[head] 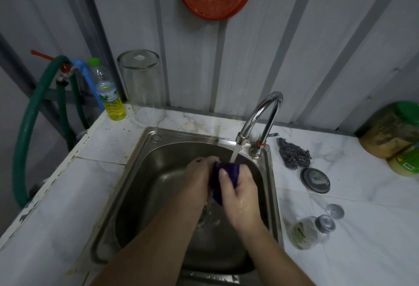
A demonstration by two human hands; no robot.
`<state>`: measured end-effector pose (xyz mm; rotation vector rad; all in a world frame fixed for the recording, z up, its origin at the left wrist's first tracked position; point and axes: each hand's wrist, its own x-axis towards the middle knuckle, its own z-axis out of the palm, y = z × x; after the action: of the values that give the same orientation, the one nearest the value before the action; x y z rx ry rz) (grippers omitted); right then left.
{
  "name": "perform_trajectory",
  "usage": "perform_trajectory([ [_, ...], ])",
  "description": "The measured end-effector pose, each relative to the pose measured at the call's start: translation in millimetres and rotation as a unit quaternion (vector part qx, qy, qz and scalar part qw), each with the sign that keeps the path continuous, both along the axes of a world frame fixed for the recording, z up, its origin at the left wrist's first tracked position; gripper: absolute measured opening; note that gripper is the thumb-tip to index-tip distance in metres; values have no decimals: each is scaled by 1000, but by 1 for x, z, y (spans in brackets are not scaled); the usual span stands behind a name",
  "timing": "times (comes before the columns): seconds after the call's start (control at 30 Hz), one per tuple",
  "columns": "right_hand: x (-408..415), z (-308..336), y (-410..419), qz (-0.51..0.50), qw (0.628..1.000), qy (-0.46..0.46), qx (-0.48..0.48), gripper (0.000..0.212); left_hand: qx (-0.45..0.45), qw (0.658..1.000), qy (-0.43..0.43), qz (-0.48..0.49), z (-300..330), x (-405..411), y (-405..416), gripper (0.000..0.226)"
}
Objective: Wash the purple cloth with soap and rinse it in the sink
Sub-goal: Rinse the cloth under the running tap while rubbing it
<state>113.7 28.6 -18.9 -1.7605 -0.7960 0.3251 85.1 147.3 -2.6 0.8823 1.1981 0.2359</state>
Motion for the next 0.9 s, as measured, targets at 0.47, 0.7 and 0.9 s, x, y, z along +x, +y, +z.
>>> perform_trajectory([
  [0.47, 60, 7, 50, -151, 943, 241, -176, 30, -29, 996, -76, 34, 11, 4, -30, 28],
  [0.7, 38, 13, 25, -61, 847, 515, -119, 50, 71, 978, -166, 103, 9, -5, -14, 18],
  [0.9, 33, -8, 21, -55, 878, 465, 103, 49, 45, 978, -190, 74, 7, -4, -26, 25],
])
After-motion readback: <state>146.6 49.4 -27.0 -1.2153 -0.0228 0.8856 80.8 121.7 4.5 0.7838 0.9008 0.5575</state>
